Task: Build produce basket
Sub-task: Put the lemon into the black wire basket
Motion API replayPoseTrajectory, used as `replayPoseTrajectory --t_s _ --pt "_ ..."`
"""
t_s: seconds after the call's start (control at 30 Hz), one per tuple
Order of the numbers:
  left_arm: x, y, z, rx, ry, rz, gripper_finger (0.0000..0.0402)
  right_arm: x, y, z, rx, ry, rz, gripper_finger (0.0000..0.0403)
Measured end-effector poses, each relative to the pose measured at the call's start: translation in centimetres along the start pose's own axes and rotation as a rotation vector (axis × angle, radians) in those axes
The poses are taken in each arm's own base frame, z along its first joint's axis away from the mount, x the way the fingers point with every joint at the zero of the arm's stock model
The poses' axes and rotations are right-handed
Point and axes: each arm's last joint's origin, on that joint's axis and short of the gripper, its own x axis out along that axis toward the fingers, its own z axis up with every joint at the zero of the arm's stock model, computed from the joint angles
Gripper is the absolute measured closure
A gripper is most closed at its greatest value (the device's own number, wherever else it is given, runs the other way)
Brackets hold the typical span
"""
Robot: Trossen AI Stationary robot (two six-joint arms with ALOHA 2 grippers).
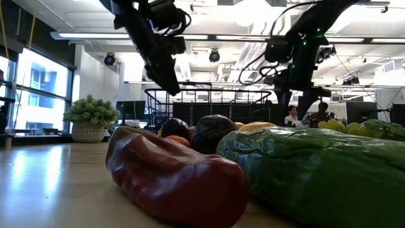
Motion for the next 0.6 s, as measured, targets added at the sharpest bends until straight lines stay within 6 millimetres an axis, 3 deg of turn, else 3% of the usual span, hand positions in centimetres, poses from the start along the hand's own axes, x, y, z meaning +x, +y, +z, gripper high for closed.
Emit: replayPoseTrajectory --t_s 0.37,0.6 --pt "-3.9 0.6 2.7 0.013 -0.047 0.007 0.0101 3.7 0.1 0.2 -0.006 0.086 -0.113 0.0141" --pt "-4.9 0.7 3.1 0.017 -0.024 0.007 0.0101 5.8 0.2 0.3 -0.014 0.119 -0.141 0.0142"
